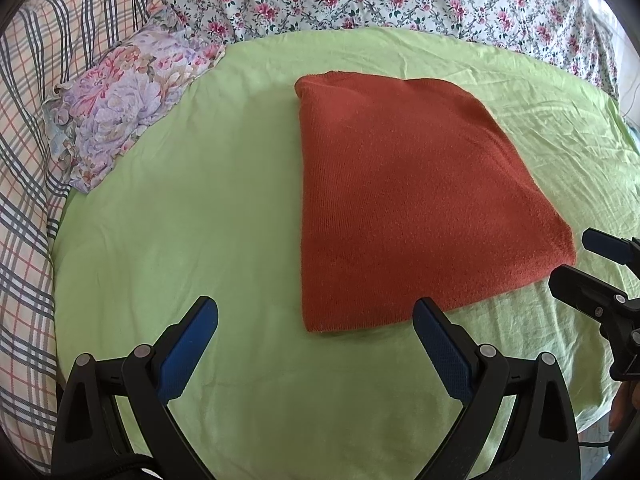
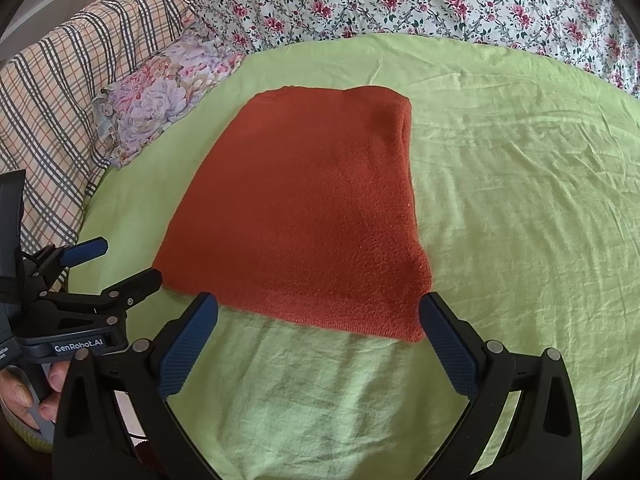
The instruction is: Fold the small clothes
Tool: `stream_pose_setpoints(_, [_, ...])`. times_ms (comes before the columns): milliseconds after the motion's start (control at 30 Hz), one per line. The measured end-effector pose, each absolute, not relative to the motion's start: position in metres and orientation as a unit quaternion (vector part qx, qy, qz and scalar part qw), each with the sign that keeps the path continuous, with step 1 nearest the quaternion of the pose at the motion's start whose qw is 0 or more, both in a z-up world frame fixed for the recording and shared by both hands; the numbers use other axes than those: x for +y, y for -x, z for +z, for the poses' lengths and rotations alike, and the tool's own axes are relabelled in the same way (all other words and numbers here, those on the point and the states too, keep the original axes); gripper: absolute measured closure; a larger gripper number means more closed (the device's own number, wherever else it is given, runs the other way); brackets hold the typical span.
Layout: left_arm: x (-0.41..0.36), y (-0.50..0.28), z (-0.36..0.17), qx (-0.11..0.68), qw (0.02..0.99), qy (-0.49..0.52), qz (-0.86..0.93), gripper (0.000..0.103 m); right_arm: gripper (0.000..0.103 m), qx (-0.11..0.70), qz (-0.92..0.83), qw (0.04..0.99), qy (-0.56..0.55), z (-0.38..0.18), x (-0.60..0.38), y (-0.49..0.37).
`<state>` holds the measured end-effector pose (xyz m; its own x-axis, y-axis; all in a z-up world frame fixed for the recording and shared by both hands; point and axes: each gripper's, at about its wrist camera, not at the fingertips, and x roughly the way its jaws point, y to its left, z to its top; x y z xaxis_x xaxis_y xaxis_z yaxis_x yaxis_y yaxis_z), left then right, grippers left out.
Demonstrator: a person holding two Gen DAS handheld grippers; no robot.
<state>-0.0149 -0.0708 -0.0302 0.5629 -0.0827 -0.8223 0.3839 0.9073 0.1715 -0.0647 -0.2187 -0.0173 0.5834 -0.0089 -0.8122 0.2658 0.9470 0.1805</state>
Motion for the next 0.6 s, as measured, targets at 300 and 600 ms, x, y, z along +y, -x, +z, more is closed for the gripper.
stream_pose_setpoints(300, [-0.0708,0.0141,-0.0313,0.449,0.867,-0.170,-0.133,0.005,0.002,0.452,-0.076,0.877,-0.142,-0.0189,-0.2184,0.0637])
stream_pose_setpoints(600, [-0.0733,0.0127,-0.0321,0.450,0.866,-0.175,-0.129,0.005,0.002,0.451,-0.074,0.878,-0.143,-0.0179,-0.2207,0.0612])
